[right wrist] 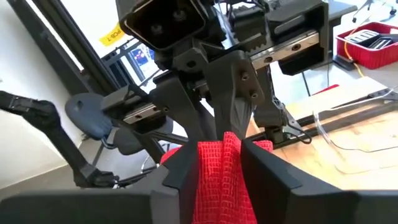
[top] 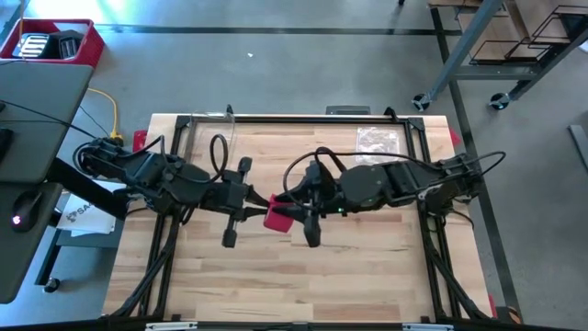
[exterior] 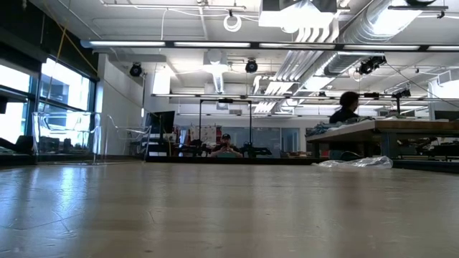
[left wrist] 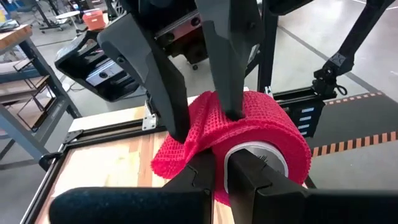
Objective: Roll bandage
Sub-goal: Roll the red bandage
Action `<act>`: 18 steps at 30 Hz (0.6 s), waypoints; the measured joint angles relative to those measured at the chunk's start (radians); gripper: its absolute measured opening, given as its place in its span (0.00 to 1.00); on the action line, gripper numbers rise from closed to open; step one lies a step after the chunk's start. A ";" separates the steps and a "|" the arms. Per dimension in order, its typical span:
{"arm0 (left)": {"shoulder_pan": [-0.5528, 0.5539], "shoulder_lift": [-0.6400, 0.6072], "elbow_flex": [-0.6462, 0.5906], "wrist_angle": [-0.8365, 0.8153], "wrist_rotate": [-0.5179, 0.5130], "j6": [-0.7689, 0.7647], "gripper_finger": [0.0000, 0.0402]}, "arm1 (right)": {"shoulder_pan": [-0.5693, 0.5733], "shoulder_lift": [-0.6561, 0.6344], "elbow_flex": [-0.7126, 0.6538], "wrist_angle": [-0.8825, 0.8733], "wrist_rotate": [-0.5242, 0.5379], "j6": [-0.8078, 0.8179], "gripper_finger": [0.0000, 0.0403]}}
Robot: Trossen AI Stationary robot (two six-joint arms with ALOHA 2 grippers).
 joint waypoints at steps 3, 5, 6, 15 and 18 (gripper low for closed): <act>0.000 0.000 0.000 -0.002 0.000 0.000 0.04 | -0.003 0.000 0.000 -0.008 0.005 0.003 0.18; 0.000 0.000 0.000 0.002 0.003 0.000 0.04 | -0.005 0.000 0.000 -0.012 0.011 0.003 0.11; -0.001 0.000 0.000 0.009 0.008 -0.001 0.04 | -0.006 0.000 0.000 -0.023 0.016 0.008 0.06; -0.020 -0.004 0.001 0.002 0.083 -0.034 0.04 | -0.021 0.000 -0.002 -0.073 0.043 0.101 0.01; -0.024 -0.006 0.001 0.013 0.075 -0.034 0.04 | -0.015 -0.010 -0.002 -0.103 0.073 0.122 0.01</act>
